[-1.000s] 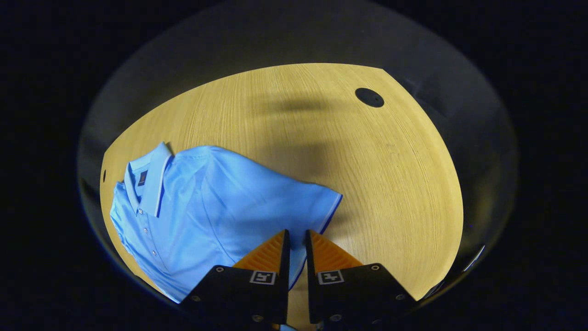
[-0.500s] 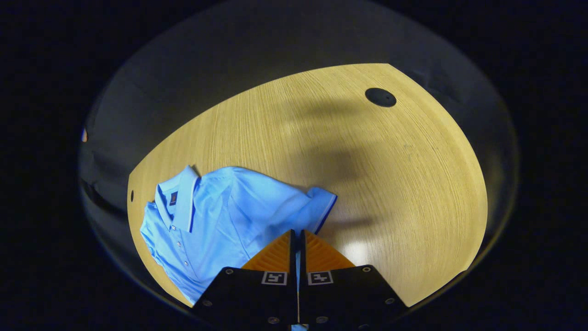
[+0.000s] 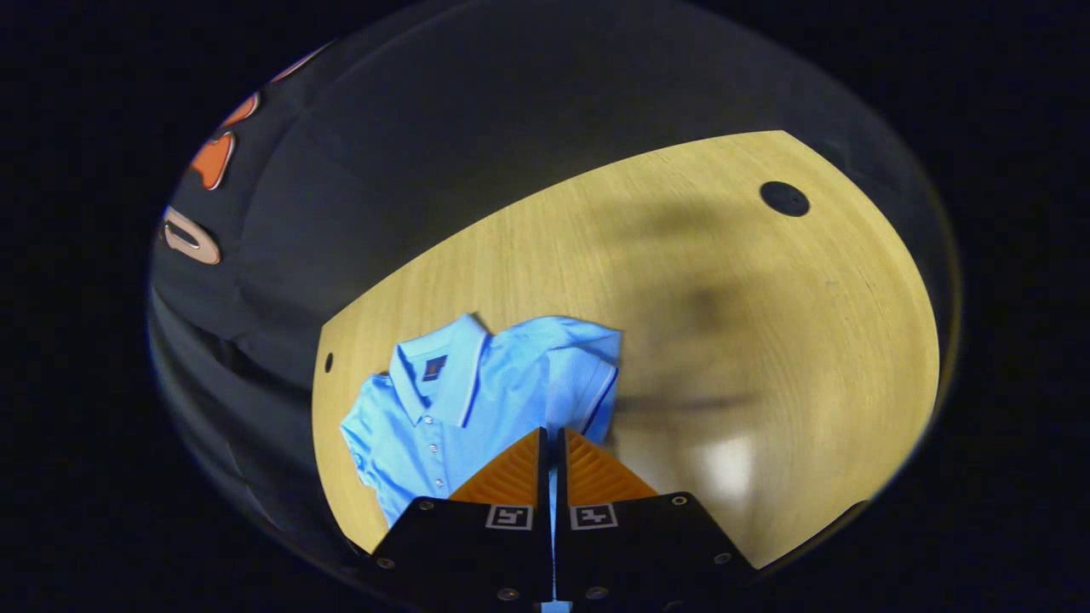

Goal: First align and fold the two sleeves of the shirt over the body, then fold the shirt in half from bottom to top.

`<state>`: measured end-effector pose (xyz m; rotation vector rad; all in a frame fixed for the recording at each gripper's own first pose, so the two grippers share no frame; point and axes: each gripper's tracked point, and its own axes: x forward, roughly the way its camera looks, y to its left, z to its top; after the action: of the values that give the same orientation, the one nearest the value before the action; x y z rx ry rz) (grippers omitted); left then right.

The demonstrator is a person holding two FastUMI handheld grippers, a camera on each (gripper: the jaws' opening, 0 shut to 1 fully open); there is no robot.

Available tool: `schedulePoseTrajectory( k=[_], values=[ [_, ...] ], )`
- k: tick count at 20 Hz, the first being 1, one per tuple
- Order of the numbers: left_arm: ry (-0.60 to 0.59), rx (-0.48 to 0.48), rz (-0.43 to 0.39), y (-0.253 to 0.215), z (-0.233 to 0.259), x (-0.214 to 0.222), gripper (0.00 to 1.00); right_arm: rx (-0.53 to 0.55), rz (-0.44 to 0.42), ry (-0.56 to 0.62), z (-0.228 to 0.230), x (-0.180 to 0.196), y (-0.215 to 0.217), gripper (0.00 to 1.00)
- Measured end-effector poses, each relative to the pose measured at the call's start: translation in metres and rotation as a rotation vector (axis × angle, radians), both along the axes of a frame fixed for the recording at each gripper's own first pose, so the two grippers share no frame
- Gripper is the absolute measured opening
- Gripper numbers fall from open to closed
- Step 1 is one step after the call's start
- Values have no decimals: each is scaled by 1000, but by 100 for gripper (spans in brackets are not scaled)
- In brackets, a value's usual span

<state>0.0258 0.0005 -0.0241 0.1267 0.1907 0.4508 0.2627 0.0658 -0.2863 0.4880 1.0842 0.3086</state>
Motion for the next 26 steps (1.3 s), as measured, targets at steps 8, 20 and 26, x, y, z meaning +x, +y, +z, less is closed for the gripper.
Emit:
schedulePoseTrajectory(
  k=[8, 20, 26],
  values=[
    [52, -51, 9, 20, -28, 8, 100, 102, 71, 29, 17, -11, 68, 4],
    [429, -560, -62, 82, -194, 57, 98, -30, -19, -212, 78, -20, 42, 76],
    [609, -672, -127, 110, -267, 101, 100, -147, -190, -334, 112, -38, 0, 88]
  ],
)
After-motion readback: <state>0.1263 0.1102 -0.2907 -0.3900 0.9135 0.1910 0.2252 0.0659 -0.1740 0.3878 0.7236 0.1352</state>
